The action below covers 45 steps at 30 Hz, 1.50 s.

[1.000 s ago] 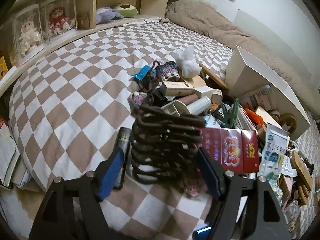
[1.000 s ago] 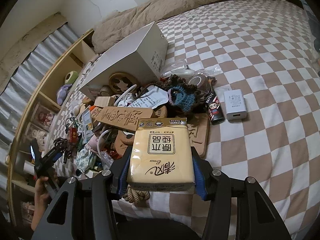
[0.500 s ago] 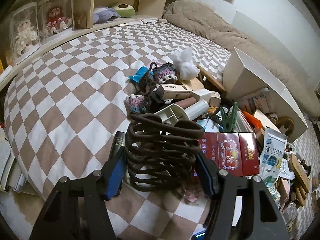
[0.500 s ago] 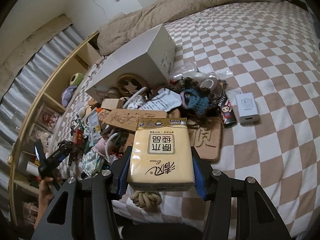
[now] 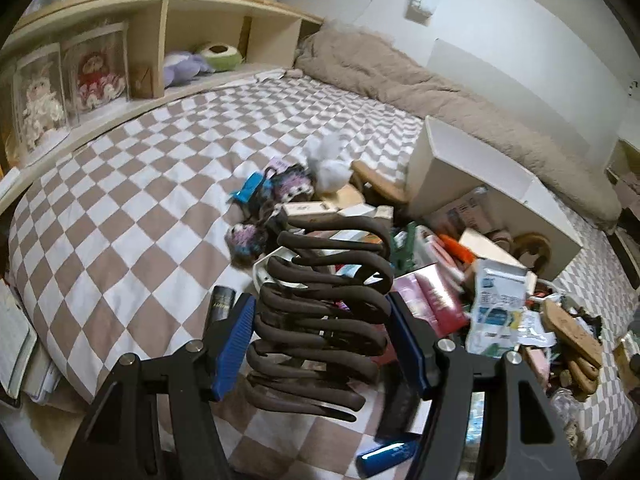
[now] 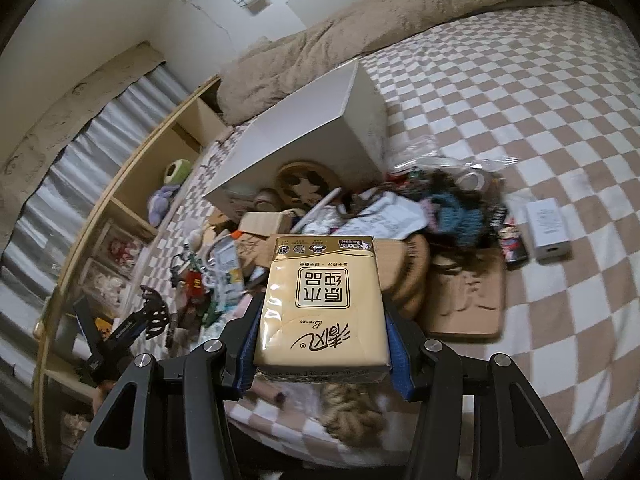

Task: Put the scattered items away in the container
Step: 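Carry the tissue pack and dark coil over the white box with both grippers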

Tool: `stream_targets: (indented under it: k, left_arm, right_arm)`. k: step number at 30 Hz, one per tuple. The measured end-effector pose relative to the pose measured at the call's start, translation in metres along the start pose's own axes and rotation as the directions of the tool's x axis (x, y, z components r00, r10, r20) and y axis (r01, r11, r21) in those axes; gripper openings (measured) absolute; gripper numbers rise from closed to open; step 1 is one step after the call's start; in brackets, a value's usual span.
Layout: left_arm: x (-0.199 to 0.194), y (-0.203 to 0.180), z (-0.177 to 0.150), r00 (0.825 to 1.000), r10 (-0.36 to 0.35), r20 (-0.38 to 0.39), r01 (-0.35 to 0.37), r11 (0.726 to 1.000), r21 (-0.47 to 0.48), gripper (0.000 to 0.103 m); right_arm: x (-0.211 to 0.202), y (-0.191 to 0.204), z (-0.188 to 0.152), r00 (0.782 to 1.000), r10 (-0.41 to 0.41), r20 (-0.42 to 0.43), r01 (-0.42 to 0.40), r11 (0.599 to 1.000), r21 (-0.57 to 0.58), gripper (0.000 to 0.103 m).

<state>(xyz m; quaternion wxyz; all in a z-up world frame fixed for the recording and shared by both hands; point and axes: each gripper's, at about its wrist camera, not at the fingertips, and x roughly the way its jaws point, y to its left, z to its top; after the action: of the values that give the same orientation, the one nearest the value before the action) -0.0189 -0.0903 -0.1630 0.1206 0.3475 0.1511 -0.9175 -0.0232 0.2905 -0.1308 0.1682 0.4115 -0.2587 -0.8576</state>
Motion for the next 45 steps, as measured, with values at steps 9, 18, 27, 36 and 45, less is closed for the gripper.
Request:
stream_targets:
  k: [9,18,27,36,45]
  left_arm:
    - [-0.009,-0.019,0.016,0.997,-0.071,0.03,0.07,0.997,0.034,0.065]
    - [-0.015,-0.043,0.039,0.989,-0.139,0.043,0.137,0.989,0.05,0.065]
    - [-0.027,-0.075,0.078,0.977,-0.192,0.094,0.185,0.98,0.073,0.065]
    - [-0.021,-0.109,0.123,0.956,-0.254,0.148,0.242,0.965,0.098,0.065]
    - [0.017,-0.14,0.166,0.957,-0.268,0.114,0.256,0.96,0.113,0.065]
  right_arm:
    - [0.022,0.036,0.009,0.998,0.056,-0.005,-0.056,0.998,-0.024,0.054]
    - [0.024,0.084,0.037,0.995,0.082,0.055,-0.076,0.993,-0.095,0.054]
    - [0.022,0.127,0.078,0.989,0.111,0.101,-0.096,0.984,-0.149,0.054]
    - [0.028,0.15,0.121,0.973,0.152,0.171,-0.118,0.974,-0.196,0.054]
    - [0.047,0.14,0.169,0.958,0.134,0.255,-0.1,0.985,-0.141,0.054]
